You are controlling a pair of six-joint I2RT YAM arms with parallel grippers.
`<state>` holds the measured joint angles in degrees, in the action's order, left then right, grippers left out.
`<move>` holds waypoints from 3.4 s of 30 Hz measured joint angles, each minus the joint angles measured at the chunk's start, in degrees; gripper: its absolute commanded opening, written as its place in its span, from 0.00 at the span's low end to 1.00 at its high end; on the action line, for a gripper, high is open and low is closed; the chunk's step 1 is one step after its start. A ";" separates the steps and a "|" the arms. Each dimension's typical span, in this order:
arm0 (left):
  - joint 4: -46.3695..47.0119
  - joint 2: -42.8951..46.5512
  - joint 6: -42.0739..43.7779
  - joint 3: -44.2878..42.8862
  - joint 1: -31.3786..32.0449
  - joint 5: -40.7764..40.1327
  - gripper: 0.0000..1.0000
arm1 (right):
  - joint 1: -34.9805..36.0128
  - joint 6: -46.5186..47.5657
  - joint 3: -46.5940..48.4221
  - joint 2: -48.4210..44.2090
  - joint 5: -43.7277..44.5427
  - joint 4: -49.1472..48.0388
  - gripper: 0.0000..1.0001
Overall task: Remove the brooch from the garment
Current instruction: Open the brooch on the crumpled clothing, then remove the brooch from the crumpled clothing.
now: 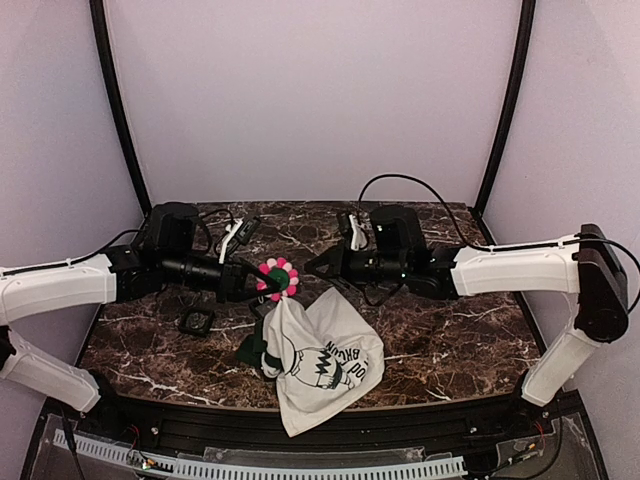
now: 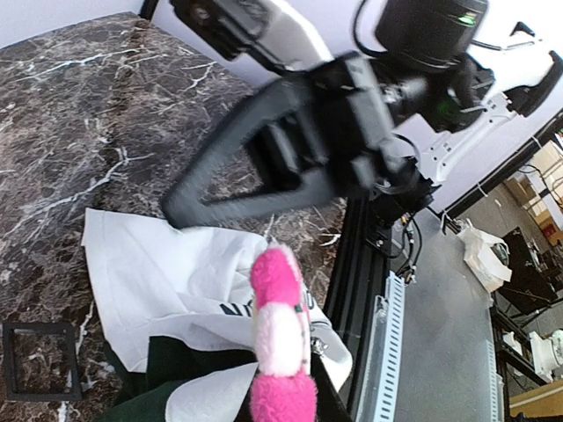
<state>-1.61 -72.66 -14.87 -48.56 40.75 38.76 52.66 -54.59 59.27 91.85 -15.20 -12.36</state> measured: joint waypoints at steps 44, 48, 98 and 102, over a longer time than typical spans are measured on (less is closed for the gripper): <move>15.80 -0.20 -9.60 1.51 -0.63 24.52 0.01 | 4.35 12.81 -3.74 0.81 -30.38 -24.48 0.25; 15.80 -0.33 -9.66 1.70 -0.74 24.55 0.01 | 4.39 12.66 -3.69 0.85 -30.40 -24.57 0.12; 8.57 1.86 -3.06 0.92 -0.72 20.52 0.01 | 4.35 10.40 -7.48 -4.20 -26.49 -26.08 0.25; 8.55 1.84 -3.06 0.92 -0.72 20.70 0.01 | 4.33 11.06 -6.21 -2.97 -25.55 -25.18 0.01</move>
<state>6.94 -70.83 -17.93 -47.64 40.03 59.46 56.99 -43.53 53.06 88.88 -40.75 -37.54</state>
